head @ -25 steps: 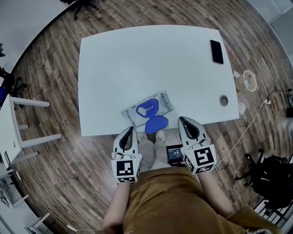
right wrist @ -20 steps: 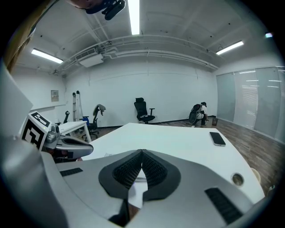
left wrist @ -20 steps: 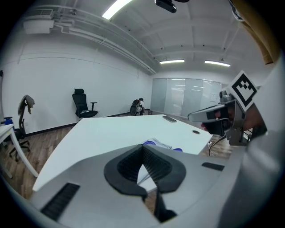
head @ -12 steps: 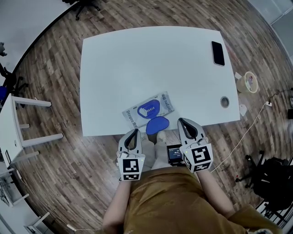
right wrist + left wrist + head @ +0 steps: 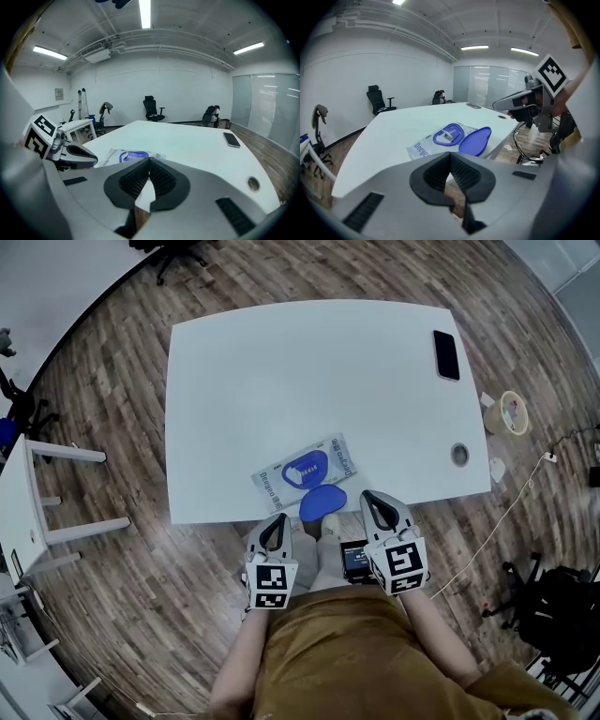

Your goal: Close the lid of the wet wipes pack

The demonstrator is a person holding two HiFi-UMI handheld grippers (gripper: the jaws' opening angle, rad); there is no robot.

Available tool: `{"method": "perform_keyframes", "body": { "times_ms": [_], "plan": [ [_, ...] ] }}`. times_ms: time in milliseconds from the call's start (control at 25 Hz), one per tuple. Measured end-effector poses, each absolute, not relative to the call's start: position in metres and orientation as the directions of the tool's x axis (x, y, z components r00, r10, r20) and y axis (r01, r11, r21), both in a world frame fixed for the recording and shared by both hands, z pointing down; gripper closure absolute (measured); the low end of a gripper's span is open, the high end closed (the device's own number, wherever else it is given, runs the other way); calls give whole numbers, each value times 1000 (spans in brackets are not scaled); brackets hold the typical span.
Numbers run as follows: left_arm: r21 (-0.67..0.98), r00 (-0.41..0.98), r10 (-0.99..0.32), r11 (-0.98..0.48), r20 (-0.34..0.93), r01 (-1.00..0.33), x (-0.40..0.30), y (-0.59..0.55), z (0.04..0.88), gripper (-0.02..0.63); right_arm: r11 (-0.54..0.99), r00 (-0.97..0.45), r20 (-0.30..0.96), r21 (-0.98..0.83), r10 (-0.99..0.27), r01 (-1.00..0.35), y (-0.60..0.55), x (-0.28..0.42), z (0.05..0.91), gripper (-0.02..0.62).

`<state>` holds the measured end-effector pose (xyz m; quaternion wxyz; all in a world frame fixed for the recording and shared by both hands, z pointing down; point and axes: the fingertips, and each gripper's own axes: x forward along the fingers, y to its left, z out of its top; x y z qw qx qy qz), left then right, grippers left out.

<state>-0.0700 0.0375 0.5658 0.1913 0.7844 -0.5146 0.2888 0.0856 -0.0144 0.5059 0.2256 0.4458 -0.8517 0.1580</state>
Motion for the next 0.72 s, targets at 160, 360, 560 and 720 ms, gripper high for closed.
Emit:
{"method": "perform_keyframes", "body": {
  "times_ms": [160,360,560,720],
  "plan": [
    [30,318,-662,-408,679,-913,-65,43,580,601,559,-498,546,-65,-673,-827,-13,86,514,588],
    [44,341,-615,-444,711,-895,-58,49,596,601,576,-508,563,-67,-652,-815,-9,83,525,587],
    [40,350,-593,-471,725,-881,-55,52,601,601,587,-516,586,-83,-625,-805,-5,82,535,588],
    [29,355,-585,-492,730,-870,-52,52,602,601,614,-527,620,-91,-581,-784,1,79,547,586]
  ]
}}
